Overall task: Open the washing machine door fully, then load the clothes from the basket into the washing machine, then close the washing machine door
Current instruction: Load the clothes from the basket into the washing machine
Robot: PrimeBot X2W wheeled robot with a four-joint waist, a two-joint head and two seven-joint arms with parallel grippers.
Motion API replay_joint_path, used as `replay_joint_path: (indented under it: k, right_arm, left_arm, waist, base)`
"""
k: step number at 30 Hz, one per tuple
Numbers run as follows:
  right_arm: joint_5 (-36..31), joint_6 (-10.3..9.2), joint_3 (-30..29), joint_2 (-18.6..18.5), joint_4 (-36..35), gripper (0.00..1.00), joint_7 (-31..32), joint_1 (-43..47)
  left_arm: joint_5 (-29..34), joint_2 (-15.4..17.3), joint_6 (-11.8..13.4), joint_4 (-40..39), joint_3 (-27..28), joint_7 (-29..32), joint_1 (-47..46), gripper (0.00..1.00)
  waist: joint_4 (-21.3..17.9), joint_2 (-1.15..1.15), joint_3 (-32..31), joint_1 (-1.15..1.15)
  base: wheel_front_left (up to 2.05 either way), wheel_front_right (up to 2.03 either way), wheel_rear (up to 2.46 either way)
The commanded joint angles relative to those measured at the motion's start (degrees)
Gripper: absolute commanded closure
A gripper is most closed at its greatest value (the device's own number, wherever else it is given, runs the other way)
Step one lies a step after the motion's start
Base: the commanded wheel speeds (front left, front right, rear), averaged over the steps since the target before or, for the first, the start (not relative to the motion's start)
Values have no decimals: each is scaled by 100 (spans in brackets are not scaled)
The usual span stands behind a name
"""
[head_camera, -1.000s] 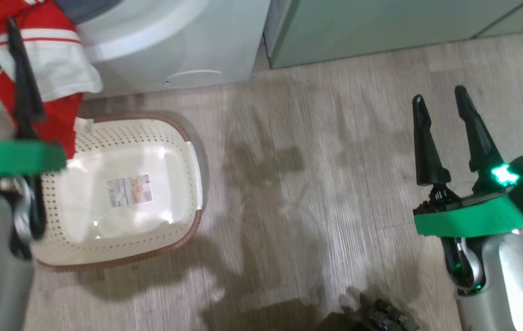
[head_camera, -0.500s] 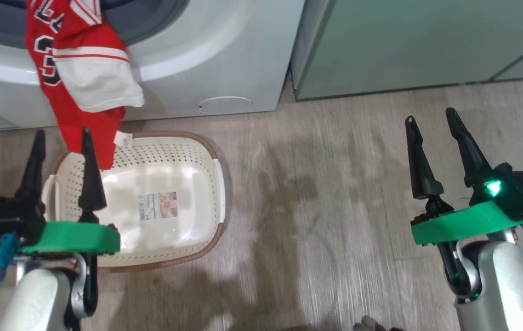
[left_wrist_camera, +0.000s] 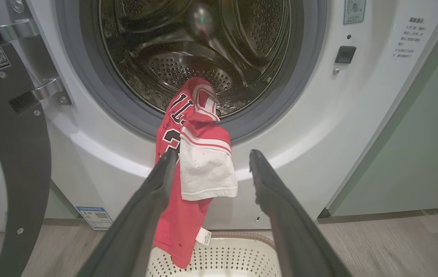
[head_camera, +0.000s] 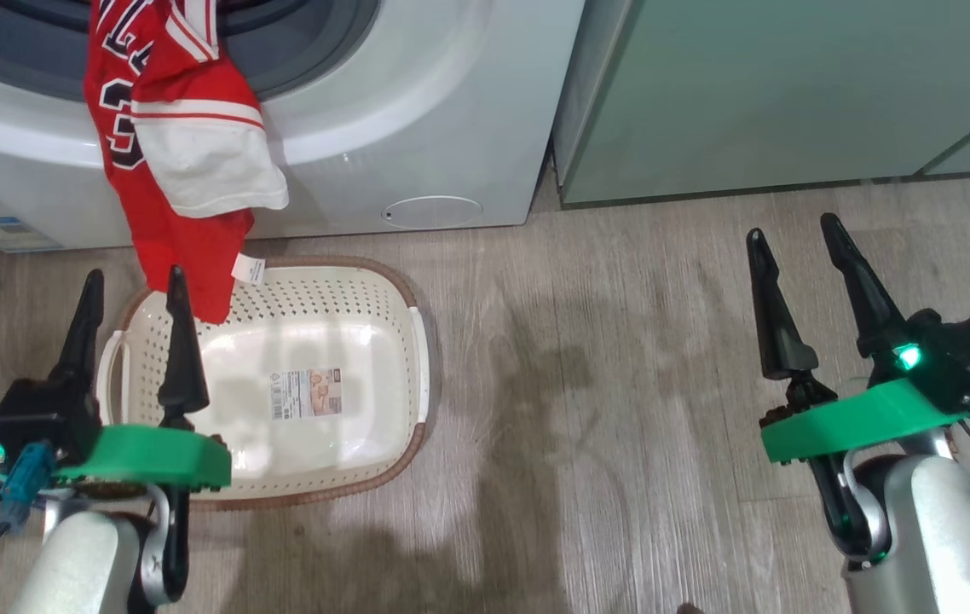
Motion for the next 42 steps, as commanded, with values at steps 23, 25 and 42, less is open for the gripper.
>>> replay_joint_path:
  k: [23, 25, 42]
  right_arm:
    - [118, 0, 364, -19, -310, 0, -99, -223]
    - [157, 0, 408, -19, -301, 0, -143, -289]
    - [475, 0, 654, -19, -32, 0, -502, -646]
  left_arm:
    - [-697, 212, -855, 1741, 131, 794, -1622, 0]
    - [-790, 272, -965, 2212, 160, 962, -1972, 0]
    - [-1080, 890, -1631, 4761, 353, 1289, -4020, 0]
  waist:
    - [-233, -1, 725, 0]
    - [-311, -1, 869, 0]
    - [-782, -1, 1699, 0]
  base:
    - [0, 0, 0]
    - [0, 0, 0]
    - [0, 0, 0]
